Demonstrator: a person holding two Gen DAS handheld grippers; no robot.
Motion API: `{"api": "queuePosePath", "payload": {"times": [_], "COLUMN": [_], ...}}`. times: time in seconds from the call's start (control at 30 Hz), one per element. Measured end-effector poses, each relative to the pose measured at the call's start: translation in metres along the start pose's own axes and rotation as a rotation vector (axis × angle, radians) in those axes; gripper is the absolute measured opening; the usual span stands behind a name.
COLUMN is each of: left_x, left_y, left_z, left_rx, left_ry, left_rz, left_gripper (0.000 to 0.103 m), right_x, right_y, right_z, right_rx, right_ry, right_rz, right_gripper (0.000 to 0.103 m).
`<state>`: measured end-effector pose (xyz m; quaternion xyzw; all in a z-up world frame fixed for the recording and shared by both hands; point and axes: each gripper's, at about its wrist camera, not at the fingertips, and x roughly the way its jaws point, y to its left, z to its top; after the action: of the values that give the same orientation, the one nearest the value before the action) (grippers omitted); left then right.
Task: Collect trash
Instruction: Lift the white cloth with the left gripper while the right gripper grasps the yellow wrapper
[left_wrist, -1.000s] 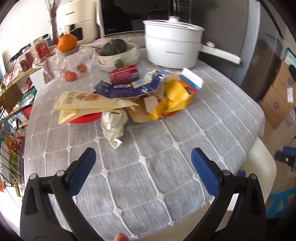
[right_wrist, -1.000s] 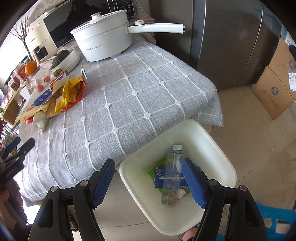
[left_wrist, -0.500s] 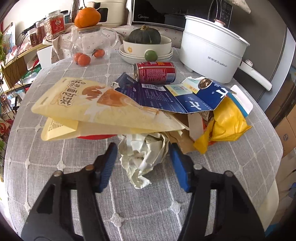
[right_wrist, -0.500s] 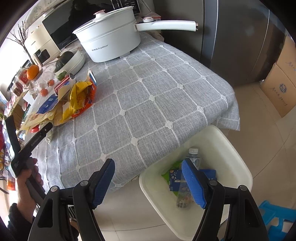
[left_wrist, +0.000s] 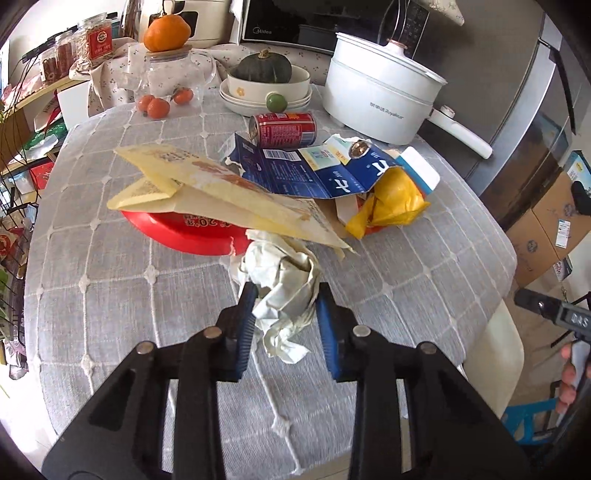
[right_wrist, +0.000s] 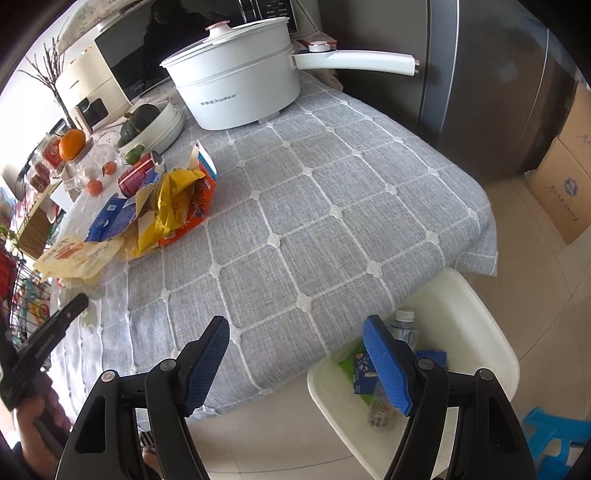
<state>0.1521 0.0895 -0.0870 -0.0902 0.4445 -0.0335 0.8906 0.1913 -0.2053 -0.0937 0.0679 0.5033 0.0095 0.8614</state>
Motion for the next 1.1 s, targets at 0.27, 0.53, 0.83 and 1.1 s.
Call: {"api": "queuePosePath", "payload": {"times": [0.27,0.53,0.83,1.1], "left_x": [-0.051,-0.077,-0.085,-0.086], "left_y": [0.023,0.044,0.039,0.030], "left_z": [-0.016,-0.012,-0.007,-0.002], "left_rx": [0.028,-0.026,-0.021,-0.021], "left_ry": [-0.039,-0.066,-0.092,-0.110], "left_rz": [-0.038,-0.110,-0.145,-0.175], "left_gripper": [0.034,0.034,0.034,0.034], "right_x": [0.019,0.067,0.096,0.068], "right_y": [0.061,0.106,0.106,0.099], "right_z": [0.017,0.039,0.060,0.056], "right_rx": [-0.083,-0.112,-0.098,-0.134], "right_ry": [-0.090,-0.147,-0.186,-0.207], "right_rz": [0.081,0.125,0.155,0.176], "right_gripper": [0.076,0.068,0.029,0.018]}}
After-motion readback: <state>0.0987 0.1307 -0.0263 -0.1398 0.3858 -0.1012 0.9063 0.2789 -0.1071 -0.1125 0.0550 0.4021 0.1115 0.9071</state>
